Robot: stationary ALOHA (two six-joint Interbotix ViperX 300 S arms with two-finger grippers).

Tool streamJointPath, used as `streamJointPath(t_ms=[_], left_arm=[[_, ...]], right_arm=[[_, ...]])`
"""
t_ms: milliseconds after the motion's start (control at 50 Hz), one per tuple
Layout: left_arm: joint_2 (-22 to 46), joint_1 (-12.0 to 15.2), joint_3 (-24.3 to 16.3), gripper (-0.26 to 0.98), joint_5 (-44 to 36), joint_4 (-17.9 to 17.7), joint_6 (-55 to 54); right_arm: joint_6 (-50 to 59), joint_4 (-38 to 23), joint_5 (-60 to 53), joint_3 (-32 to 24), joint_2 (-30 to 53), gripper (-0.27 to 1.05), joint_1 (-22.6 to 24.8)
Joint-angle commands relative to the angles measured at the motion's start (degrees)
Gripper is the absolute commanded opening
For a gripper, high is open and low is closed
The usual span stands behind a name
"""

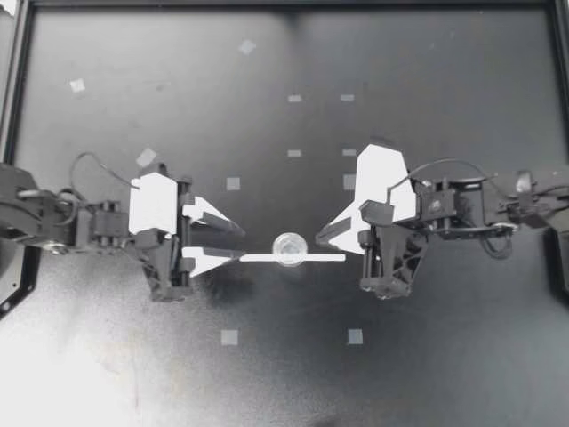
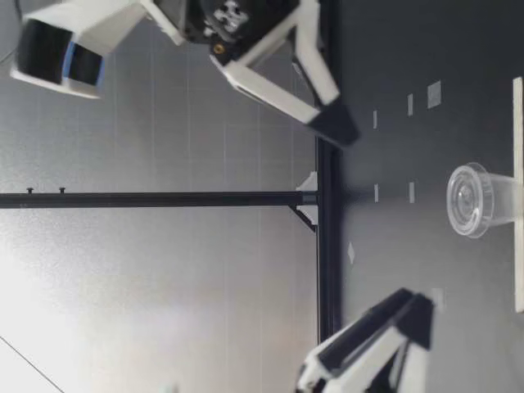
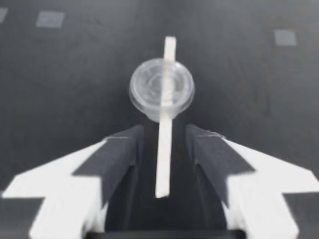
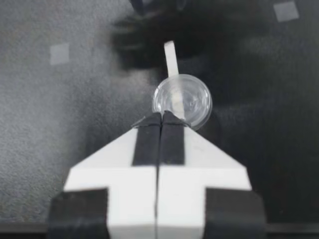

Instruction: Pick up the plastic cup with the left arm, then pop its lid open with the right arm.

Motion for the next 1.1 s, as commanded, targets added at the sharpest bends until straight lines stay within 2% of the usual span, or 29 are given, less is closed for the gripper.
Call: streamJointPath(t_ms=[0,220,1080], left_arm=[[1.1,0.1,-1.6,0.49,-0.4,-0.2,-0.4],[4.7,0.1,-3.5,0.61,0.1,-0.2,-2.6],[11.5,0.1,-8.5,0.62,-0.4,0.1,-2.5]], right_arm=[[0.2,0.1,-1.1,-1.1,0.3,-0.10,0.3],[0.9,0.0,-1.2,-1.4,2.2,-0.10,0.4],[4.5,0.0,-4.0,-4.3,9.3,-0.10,0.4]])
